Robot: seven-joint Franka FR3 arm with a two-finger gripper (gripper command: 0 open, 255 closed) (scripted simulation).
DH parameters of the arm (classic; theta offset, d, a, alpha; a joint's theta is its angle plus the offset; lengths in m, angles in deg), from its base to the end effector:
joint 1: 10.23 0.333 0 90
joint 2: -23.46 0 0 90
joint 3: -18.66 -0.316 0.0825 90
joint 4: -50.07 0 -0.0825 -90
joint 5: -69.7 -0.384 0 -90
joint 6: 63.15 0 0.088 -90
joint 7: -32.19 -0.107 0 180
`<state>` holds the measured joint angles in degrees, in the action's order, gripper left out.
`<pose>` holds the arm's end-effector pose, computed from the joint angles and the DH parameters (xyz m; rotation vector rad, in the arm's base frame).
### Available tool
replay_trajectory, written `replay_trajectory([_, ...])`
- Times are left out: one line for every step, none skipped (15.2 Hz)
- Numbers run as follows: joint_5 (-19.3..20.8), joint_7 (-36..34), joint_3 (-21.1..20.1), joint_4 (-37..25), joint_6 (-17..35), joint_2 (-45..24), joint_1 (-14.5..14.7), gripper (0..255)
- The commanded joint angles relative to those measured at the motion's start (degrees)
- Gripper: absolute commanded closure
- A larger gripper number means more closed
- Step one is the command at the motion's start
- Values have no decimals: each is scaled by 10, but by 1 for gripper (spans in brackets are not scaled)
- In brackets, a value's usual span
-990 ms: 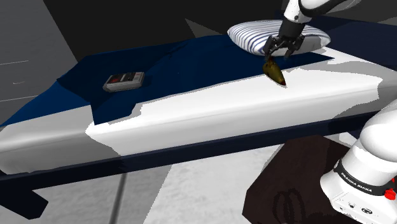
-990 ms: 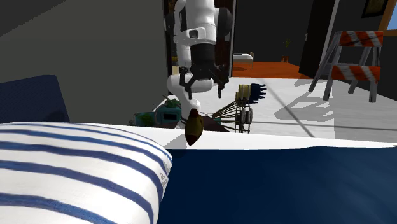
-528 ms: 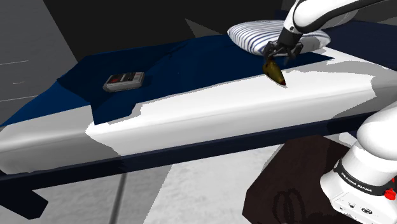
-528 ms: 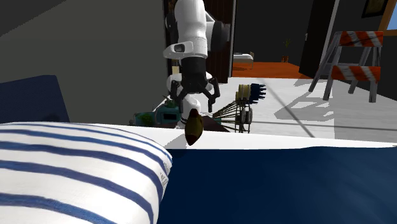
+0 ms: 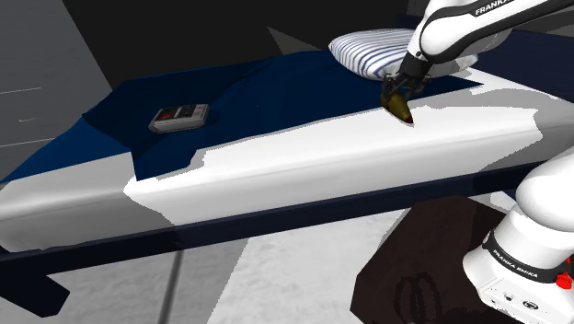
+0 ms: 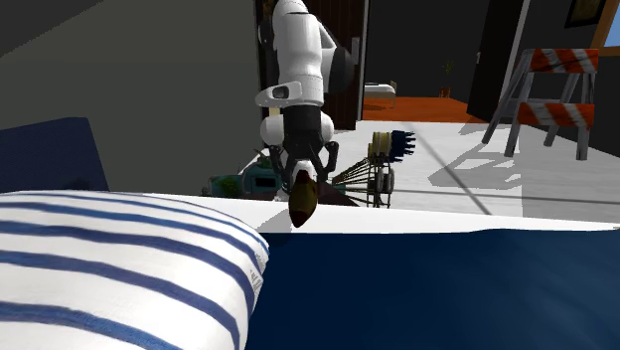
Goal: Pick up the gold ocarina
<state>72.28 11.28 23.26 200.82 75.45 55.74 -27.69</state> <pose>0.3681 -0.1501 0.4628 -2.8918 1.0830 -0.5465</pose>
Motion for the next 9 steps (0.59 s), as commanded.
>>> replay_trajectory([0,0,0,1,1,-1,0,255])
replay_trajectory([0,0,0,1,1,-1,0,255])
replay_trajectory([0,0,0,1,1,-1,0,255])
replay_trajectory([0,0,0,1,1,-1,0,255])
replay_trajectory([0,0,0,1,1,-1,0,255])
replay_trajectory([0,0,0,1,1,-1,0,255])
replay_trajectory([0,0,0,2,2,-1,0,255])
replay_trajectory([0,0,0,1,1,-1,0,255])
replay_trajectory([0,0,0,-5,-8,2,0,255])
